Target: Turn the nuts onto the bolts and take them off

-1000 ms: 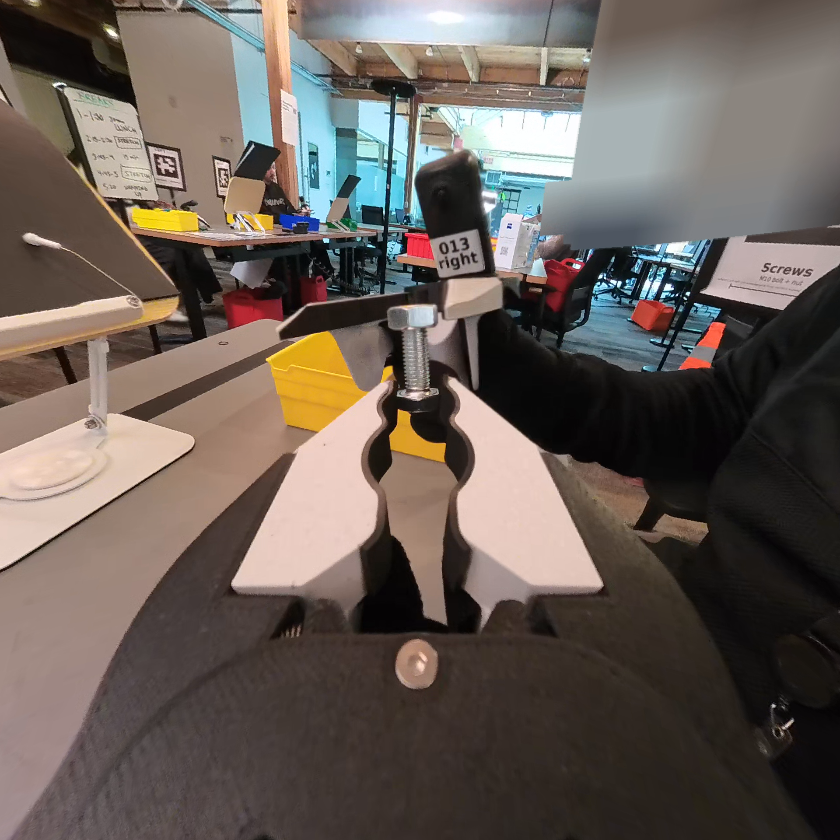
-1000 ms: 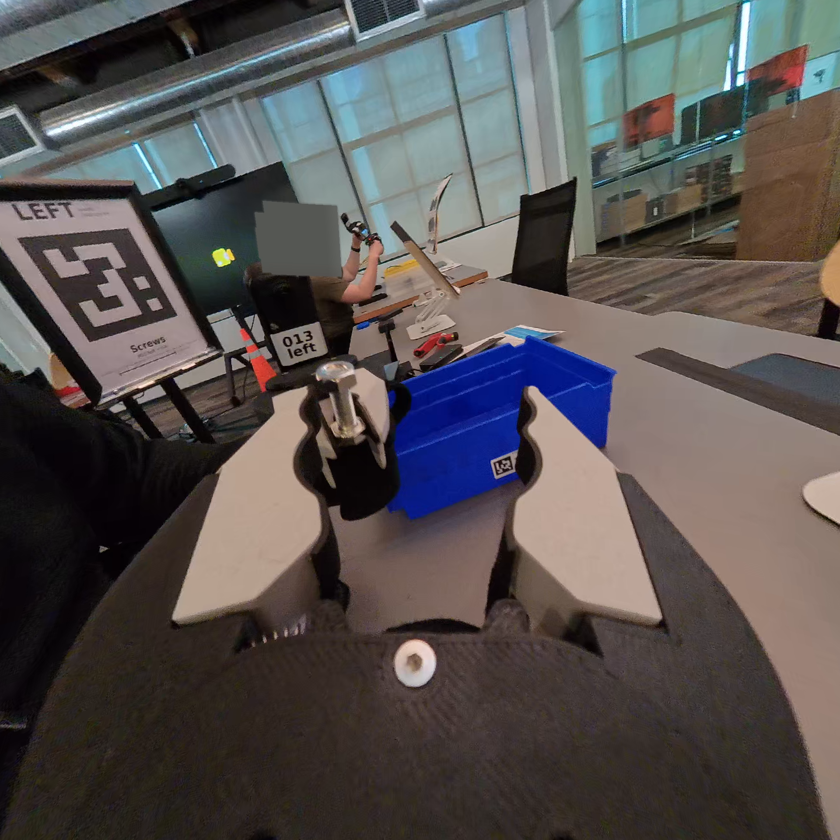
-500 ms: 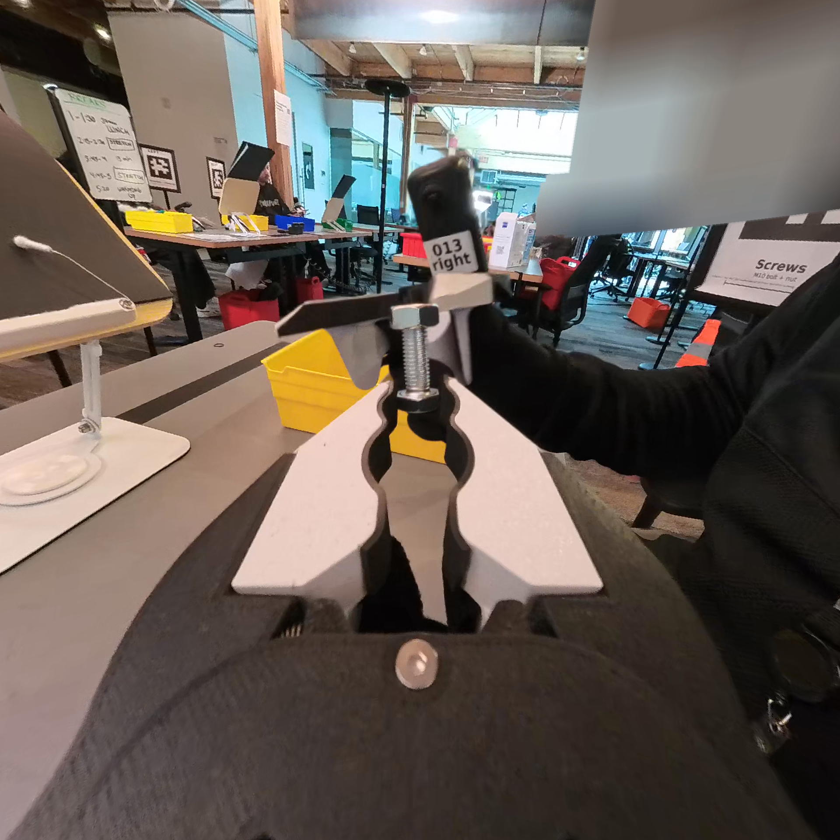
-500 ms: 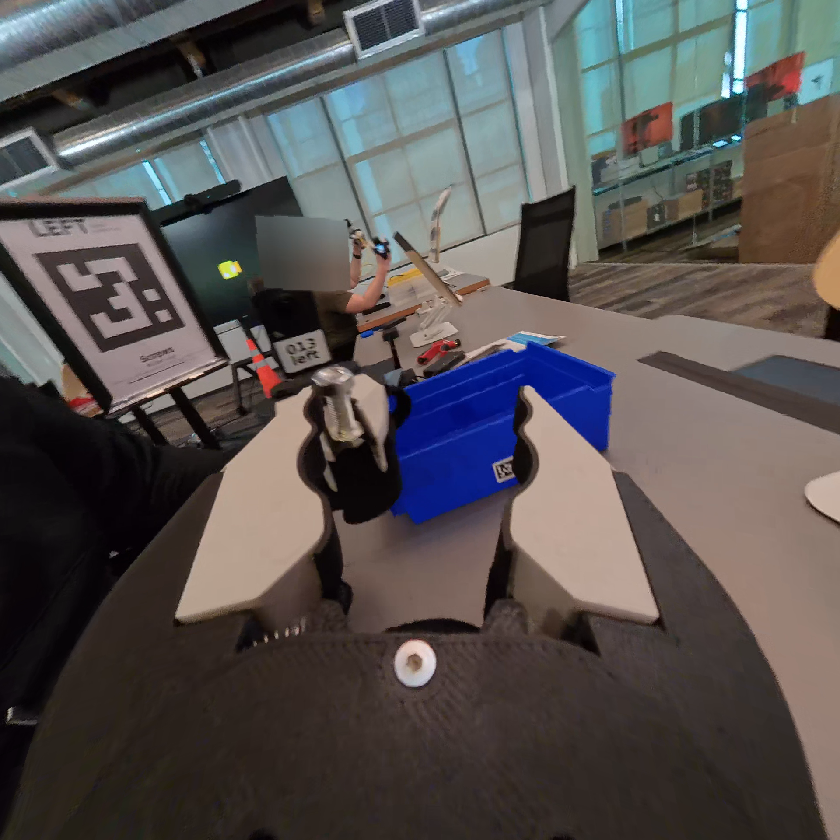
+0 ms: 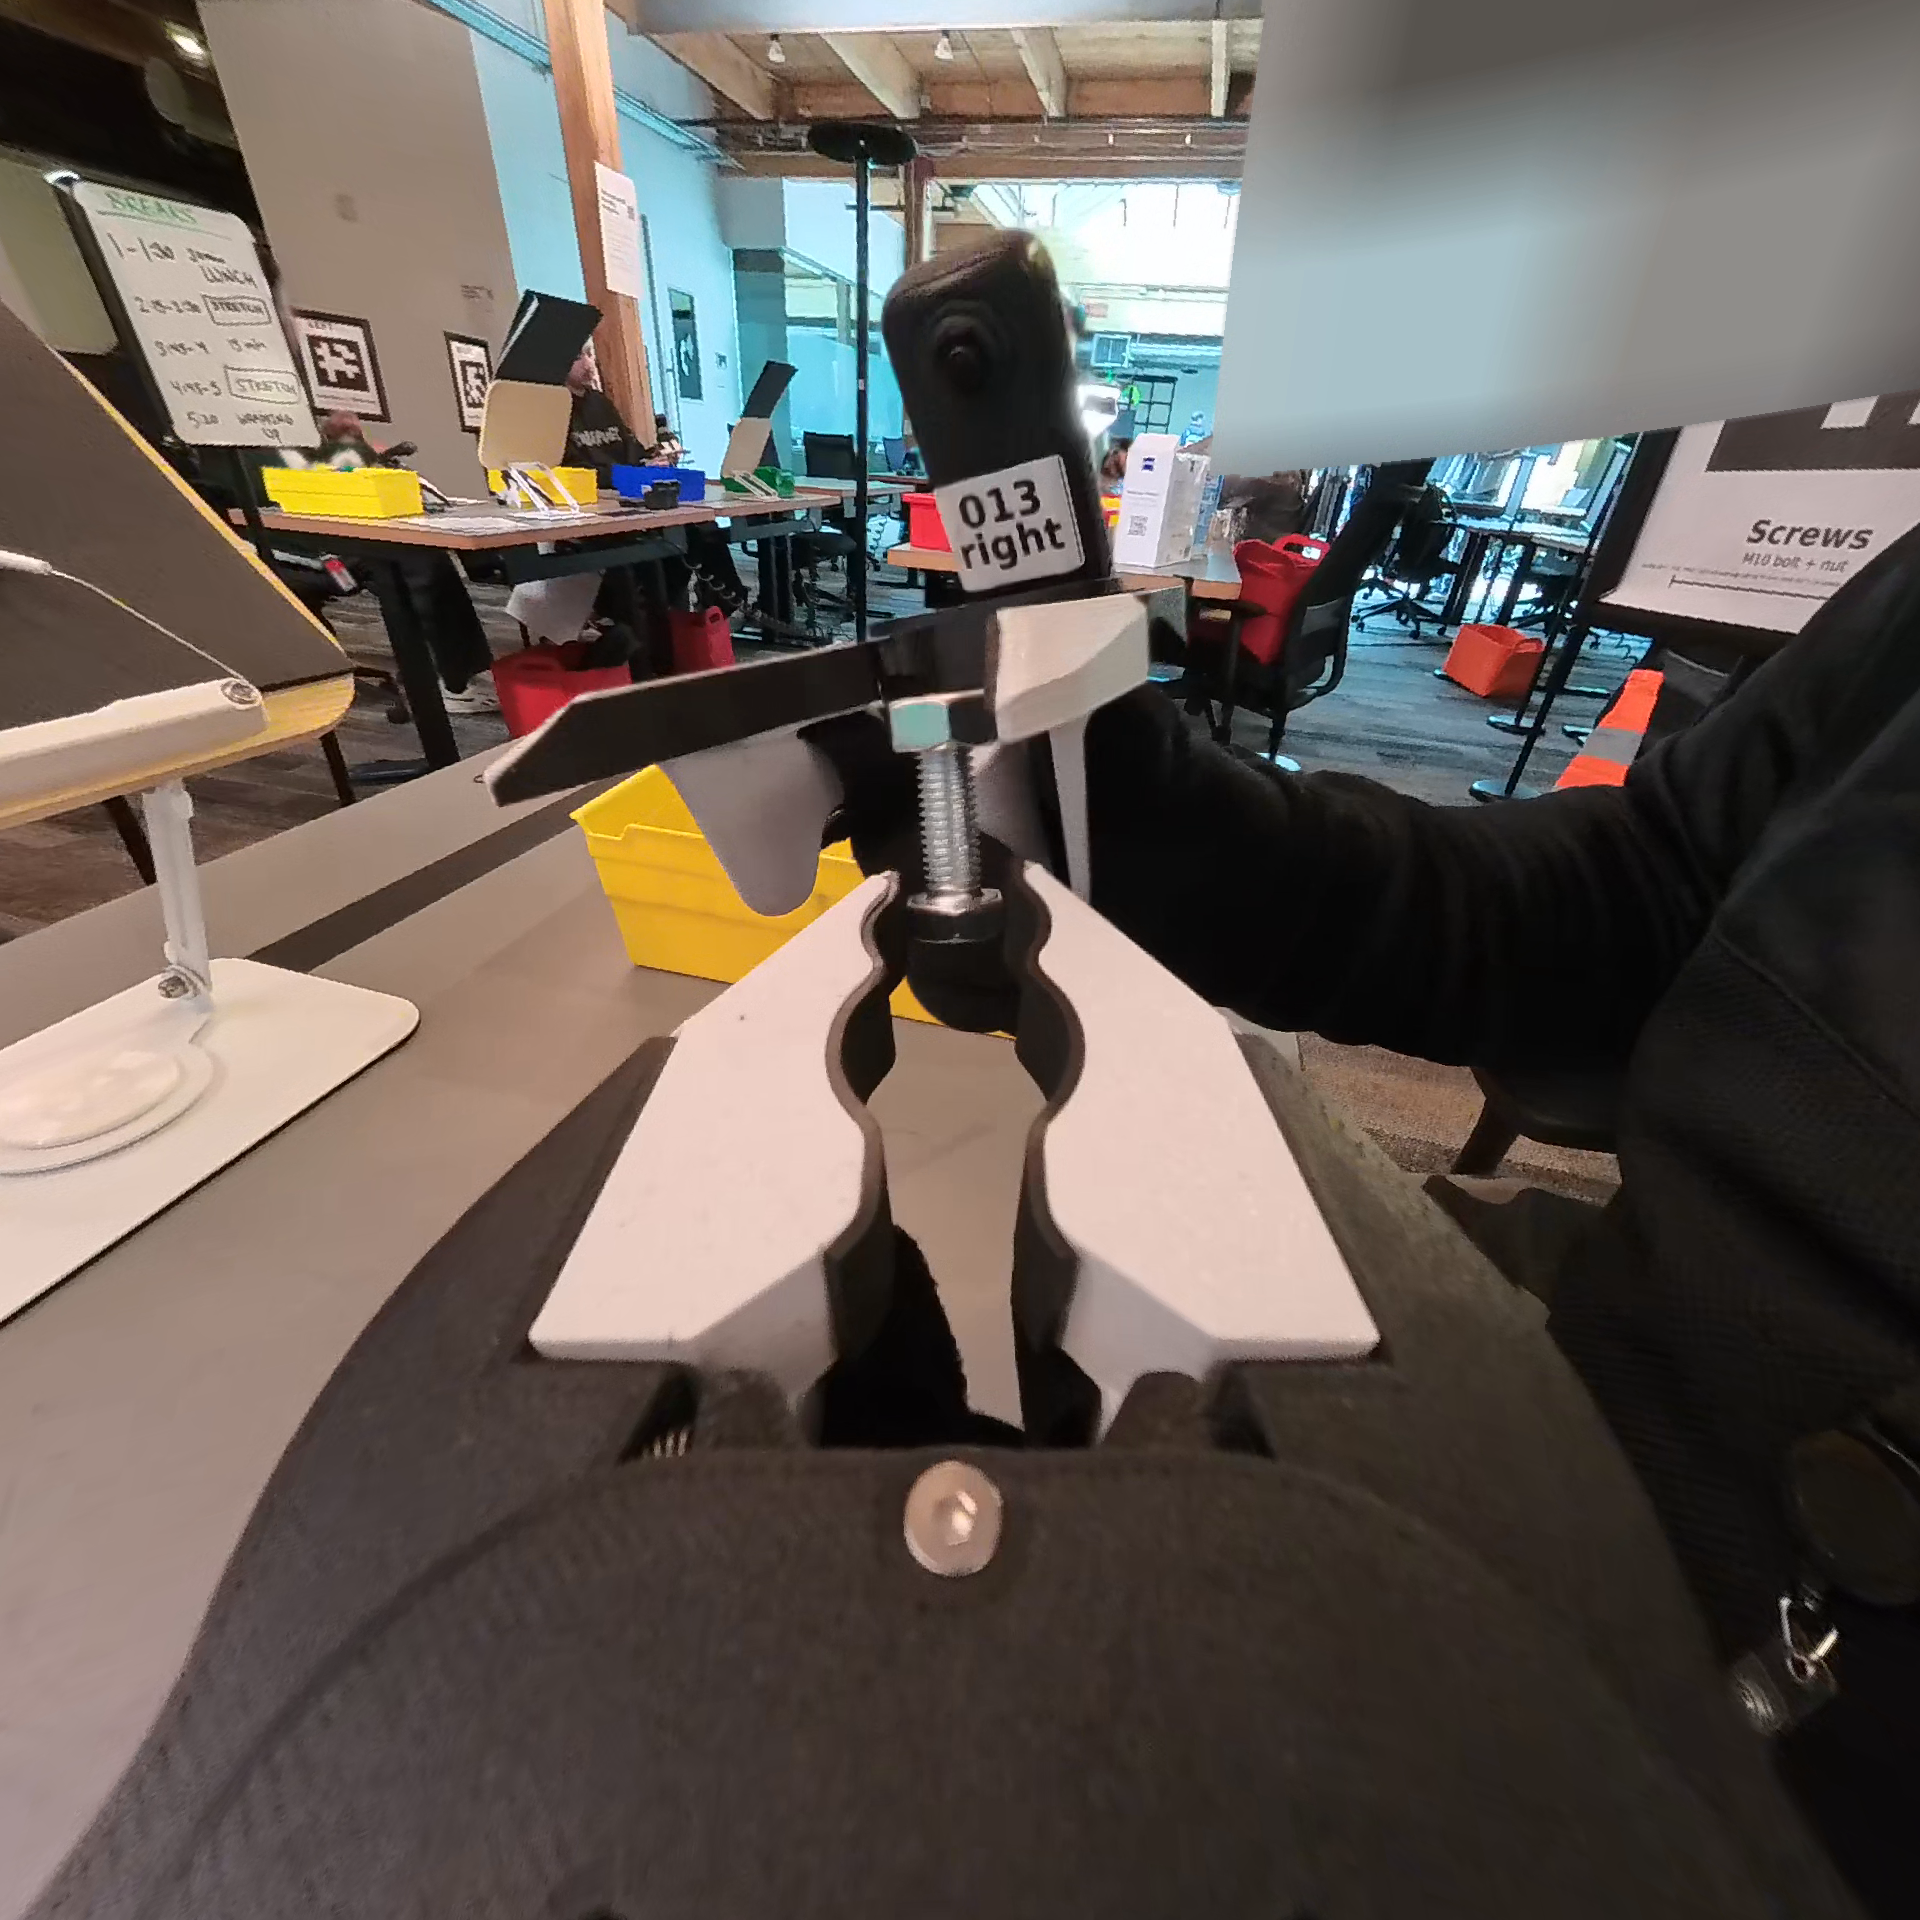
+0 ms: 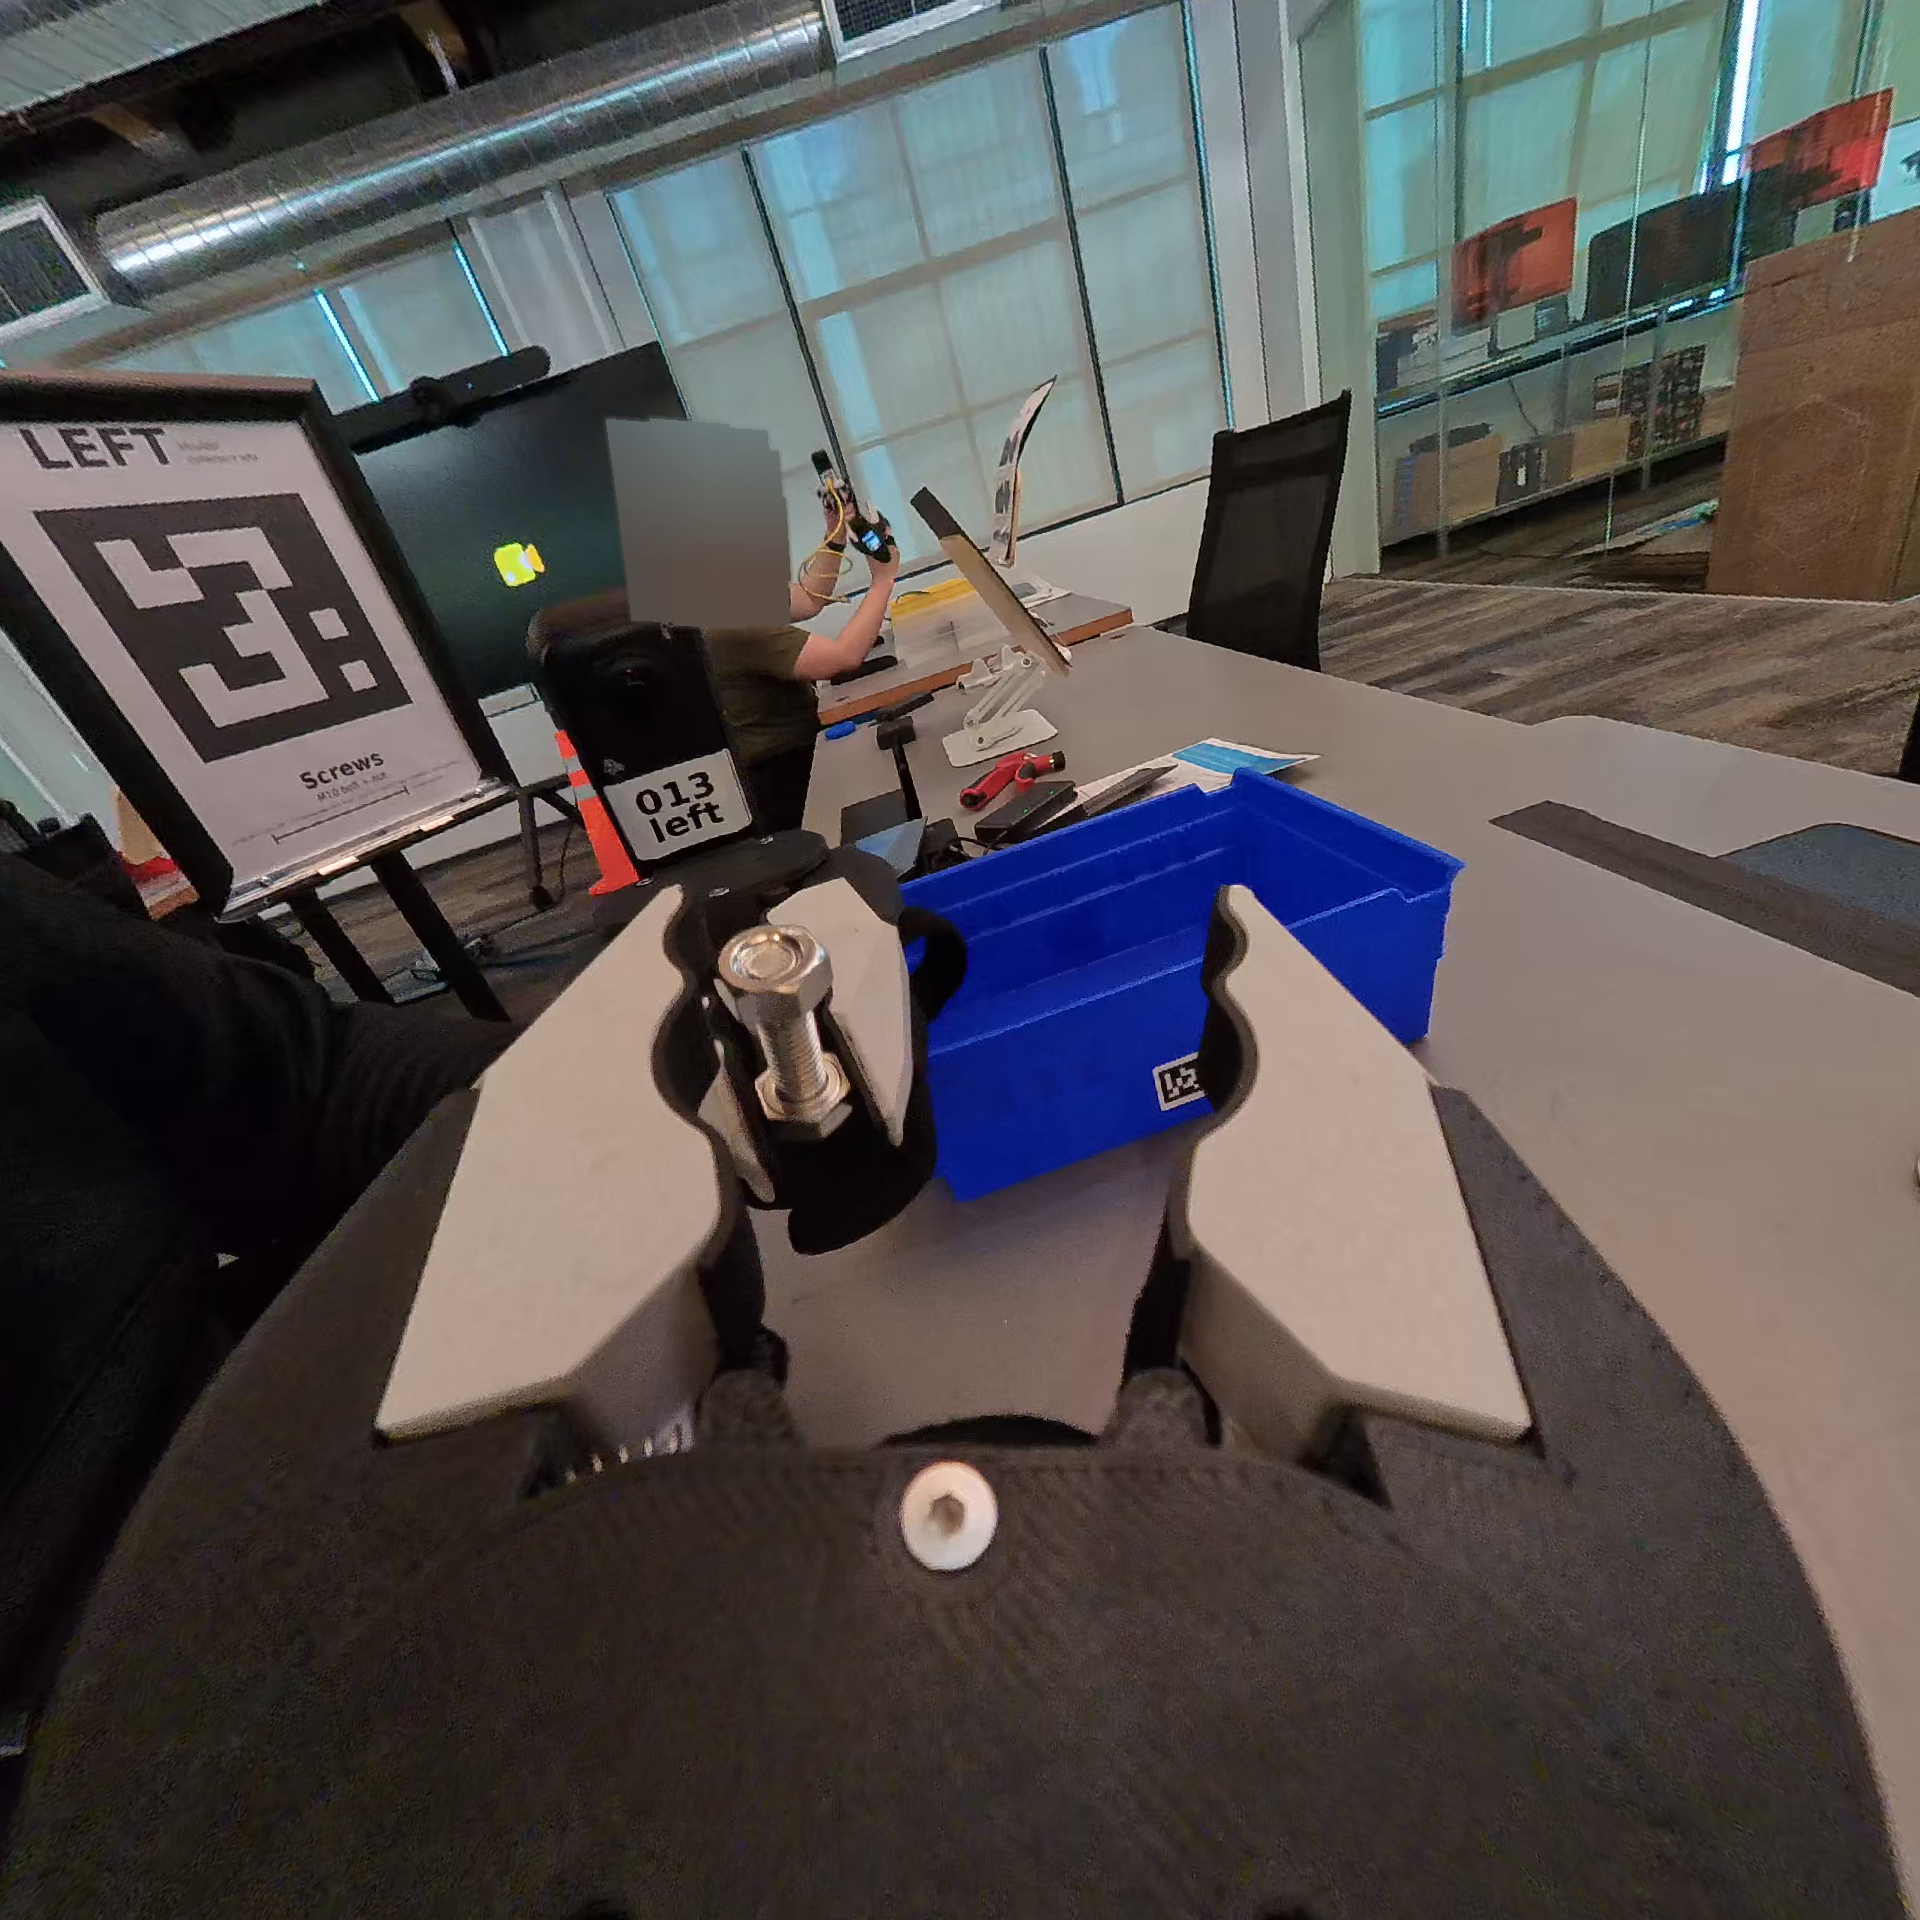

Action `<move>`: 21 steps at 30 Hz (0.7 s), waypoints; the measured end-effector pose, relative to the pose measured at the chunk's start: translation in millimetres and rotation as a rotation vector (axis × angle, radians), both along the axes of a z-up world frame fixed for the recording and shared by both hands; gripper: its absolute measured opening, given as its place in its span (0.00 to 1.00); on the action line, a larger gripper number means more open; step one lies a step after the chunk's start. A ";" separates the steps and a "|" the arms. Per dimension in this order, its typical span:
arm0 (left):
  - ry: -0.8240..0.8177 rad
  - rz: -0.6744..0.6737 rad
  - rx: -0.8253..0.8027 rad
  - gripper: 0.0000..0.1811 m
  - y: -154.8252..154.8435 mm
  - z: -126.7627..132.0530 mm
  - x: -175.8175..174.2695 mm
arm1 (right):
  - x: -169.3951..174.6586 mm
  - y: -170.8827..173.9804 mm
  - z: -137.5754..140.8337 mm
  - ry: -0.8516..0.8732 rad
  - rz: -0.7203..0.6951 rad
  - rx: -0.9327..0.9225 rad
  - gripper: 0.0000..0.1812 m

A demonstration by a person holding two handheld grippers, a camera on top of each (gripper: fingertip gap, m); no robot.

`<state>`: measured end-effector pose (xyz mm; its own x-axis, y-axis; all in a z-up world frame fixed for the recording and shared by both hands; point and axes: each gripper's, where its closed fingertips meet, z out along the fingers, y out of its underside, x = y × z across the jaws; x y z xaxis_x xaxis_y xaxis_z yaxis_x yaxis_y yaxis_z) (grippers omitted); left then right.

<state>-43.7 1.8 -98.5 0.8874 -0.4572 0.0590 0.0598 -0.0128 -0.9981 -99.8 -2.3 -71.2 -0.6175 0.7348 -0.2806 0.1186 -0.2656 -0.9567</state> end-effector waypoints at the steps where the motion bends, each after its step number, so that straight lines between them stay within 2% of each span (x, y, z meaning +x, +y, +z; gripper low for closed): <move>1: -0.002 0.005 0.005 0.09 -0.6 1.2 -1.1 | 0.5 2.5 0.0 0.002 -0.004 -0.007 0.52; 4: -0.036 0.012 0.021 0.09 -3.5 7.7 -8.2 | 3.3 19.2 -1.3 0.000 -0.037 -0.033 0.54; 6: -0.069 0.007 0.047 0.09 -6.4 13.5 -13.2 | 3.2 35.7 -7.3 -0.020 -0.084 -0.039 0.44; 8: -0.058 0.014 0.043 0.09 -6.0 13.4 -14.7 | 4.1 44.7 -10.7 -0.035 -0.093 -0.059 0.47; 15: -0.023 0.017 0.012 0.09 -1.8 4.0 -9.8 | 12.4 17.1 6.4 0.031 -0.005 -0.019 0.49; 18: -0.001 0.009 0.006 0.09 -1.0 2.4 -5.5 | 10.0 8.3 5.3 0.026 0.009 -0.017 0.49; 21: 0.009 0.012 0.010 0.09 -1.6 3.3 -4.3 | 7.6 13.4 1.0 0.011 -0.001 -0.033 0.50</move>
